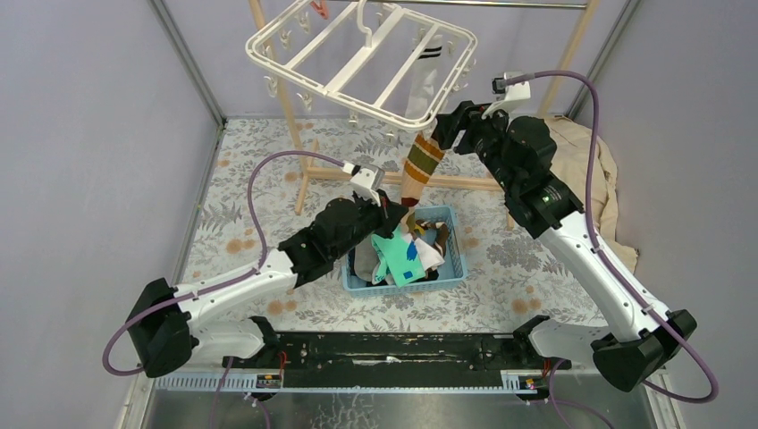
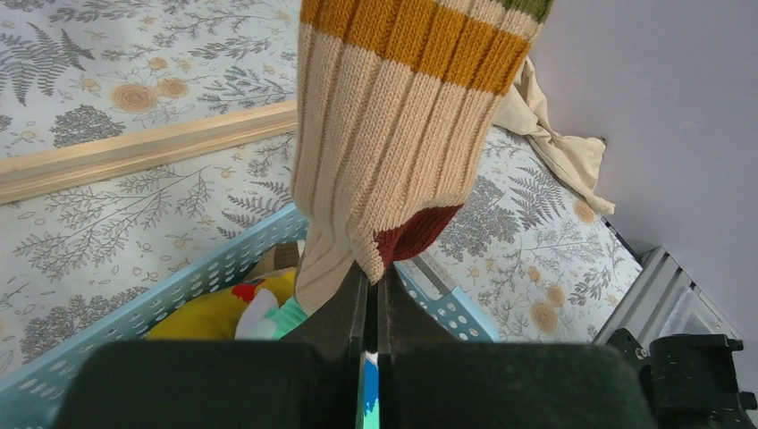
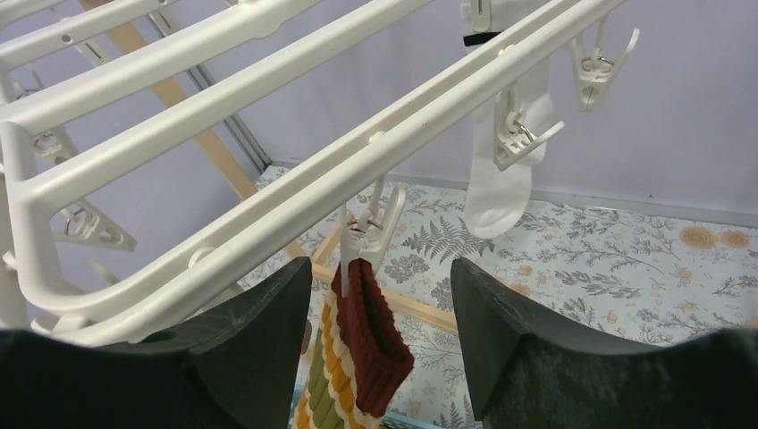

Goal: Remove the socks clipped to the hanger
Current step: Remove the sock from the hanger.

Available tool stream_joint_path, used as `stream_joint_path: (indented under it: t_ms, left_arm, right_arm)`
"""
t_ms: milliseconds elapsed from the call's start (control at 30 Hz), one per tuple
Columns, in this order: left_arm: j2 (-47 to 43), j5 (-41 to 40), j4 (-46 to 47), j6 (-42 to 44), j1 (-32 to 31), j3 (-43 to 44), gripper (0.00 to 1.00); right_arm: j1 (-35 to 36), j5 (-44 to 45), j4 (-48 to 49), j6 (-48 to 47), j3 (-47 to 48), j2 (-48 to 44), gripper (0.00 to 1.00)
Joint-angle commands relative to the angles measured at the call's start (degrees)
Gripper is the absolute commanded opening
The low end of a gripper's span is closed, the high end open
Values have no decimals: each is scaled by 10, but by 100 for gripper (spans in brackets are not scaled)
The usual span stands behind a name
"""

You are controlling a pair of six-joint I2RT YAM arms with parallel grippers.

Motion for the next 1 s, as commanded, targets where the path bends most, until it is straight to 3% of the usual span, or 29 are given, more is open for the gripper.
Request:
stream_joint_path:
  t_ms: [0, 967]
  left_arm:
    - [6, 17, 31, -14, 3, 21, 0]
    - [31, 81, 62, -79, 7, 46, 0]
  right_arm:
    - [-10, -5, 51, 9, 4, 1, 66]
    - [-85, -78, 15, 27, -17, -59, 73]
